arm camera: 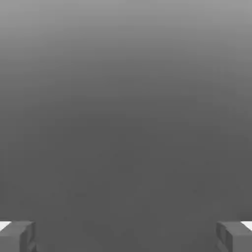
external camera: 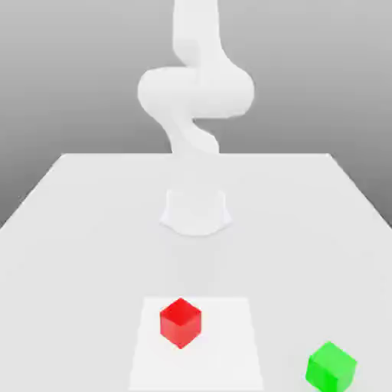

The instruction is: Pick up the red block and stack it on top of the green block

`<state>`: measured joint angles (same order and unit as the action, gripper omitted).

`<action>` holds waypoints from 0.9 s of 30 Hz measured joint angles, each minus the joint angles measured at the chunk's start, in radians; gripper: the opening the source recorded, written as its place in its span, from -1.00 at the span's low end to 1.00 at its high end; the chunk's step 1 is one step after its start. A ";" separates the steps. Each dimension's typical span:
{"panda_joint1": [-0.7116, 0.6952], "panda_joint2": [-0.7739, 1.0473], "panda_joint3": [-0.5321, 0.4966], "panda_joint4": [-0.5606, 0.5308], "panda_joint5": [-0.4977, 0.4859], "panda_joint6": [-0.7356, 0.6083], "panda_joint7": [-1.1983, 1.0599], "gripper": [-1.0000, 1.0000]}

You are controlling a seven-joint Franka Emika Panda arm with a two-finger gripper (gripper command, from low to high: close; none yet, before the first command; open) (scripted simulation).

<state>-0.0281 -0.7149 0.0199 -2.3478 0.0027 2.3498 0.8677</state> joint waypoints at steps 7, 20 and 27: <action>-0.080 0.266 0.059 -0.145 0.001 0.154 0.215 0.00; -0.153 0.737 0.092 -0.392 -0.017 0.431 0.598 0.00; -0.114 0.973 0.036 -0.370 -0.088 0.626 0.666 -1.00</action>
<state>-0.1417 0.2585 0.0560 -2.7183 -0.0851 2.9761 1.5338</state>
